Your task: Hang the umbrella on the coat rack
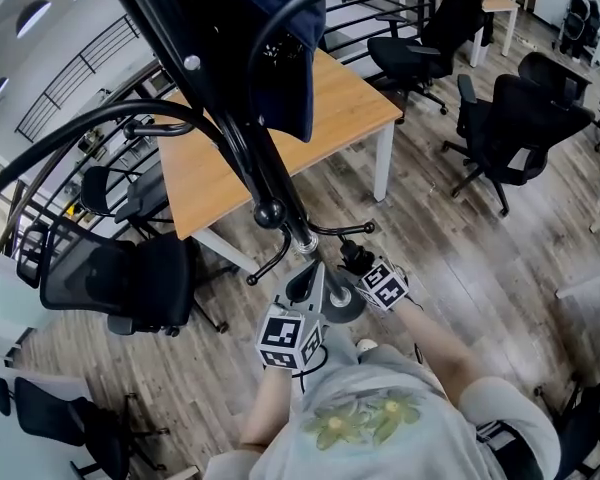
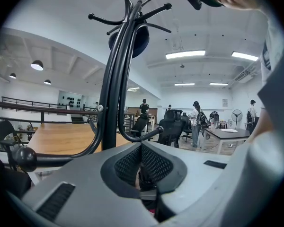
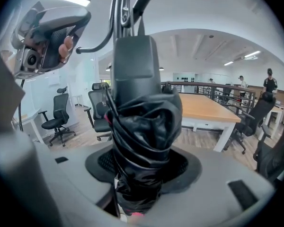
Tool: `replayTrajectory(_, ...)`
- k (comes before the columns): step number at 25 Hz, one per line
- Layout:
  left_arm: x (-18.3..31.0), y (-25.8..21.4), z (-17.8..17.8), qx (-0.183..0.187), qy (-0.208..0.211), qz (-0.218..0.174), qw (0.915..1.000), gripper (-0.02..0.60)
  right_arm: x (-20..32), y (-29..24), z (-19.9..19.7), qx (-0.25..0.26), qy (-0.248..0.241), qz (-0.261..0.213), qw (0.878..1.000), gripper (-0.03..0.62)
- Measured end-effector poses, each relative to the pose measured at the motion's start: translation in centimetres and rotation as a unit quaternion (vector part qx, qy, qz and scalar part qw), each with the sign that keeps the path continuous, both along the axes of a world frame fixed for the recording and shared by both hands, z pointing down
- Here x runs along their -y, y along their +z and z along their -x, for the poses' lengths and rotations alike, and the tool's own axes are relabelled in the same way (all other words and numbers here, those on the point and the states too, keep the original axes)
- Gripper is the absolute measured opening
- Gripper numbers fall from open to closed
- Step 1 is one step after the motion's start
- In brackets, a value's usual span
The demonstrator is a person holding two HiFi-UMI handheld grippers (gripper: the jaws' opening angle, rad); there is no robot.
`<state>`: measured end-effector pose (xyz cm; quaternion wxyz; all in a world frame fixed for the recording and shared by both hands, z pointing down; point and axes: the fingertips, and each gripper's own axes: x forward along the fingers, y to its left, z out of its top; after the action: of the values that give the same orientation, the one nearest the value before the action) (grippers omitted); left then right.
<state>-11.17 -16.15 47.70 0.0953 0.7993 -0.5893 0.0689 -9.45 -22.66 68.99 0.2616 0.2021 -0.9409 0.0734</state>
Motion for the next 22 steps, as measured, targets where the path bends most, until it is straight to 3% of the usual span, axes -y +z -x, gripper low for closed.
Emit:
replayTrajectory(5,0.1,0.1,0.3,0.003,-0.006,0.002,1.0,0.011,0.4,0.9,0.7,-0.035,-0.017,-0.028,0.999,0.238)
replayTrajectory(13,0.3,0.6,0.5,0.006,-0.006,0.011,0.9999,0.011,1.2,0.9,1.1,-0.033,-0.01,-0.031,0.999,0.241)
replayTrajectory(22,0.9,1.0,-0.2,0.003,0.004,0.019,0.9998,0.011,0.9,1.4,1.0,-0.044,-0.018,-0.002,0.999,0.345)
